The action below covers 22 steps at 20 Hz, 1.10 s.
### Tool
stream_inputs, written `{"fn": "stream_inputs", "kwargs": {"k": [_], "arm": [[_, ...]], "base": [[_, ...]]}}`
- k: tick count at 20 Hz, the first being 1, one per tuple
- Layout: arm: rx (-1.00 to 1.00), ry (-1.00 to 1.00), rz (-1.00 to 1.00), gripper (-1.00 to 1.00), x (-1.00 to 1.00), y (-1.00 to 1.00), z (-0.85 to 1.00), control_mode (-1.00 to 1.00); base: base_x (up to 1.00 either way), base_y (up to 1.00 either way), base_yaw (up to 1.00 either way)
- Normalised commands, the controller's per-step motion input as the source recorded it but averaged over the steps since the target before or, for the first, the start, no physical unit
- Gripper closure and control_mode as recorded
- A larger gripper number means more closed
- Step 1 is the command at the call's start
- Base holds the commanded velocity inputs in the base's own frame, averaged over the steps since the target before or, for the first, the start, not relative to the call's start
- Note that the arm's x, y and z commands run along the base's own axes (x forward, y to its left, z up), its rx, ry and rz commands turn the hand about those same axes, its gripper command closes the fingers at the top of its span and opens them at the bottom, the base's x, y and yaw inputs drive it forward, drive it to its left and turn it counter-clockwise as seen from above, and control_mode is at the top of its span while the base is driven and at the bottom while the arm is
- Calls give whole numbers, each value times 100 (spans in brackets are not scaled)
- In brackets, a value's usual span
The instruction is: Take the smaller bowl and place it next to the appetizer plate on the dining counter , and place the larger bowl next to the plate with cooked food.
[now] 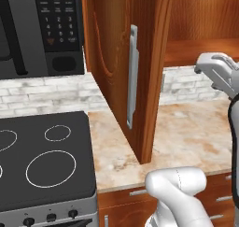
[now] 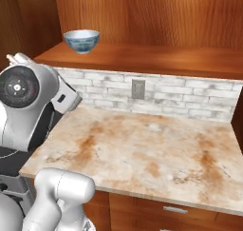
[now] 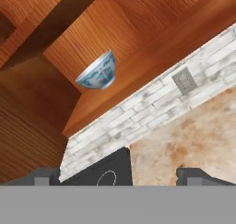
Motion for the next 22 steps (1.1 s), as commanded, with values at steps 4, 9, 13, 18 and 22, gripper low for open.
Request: {"fn": "stream_inputs", "kwargs": {"k": [4,9,13,18,22], "arm": [[0,6,-1,-100,6,0,51,-100],[0,7,0,-100,61,14,7,-100],[0,1,0,-100,85,24,-8,-100],[0,0,0,-100,57,12,0,-100],[0,0,0,-100,45,4,0,-100]], "base": [[0,0,0],[0,0,0],[0,0,0],[0,0,0],[0,0,0]]}}
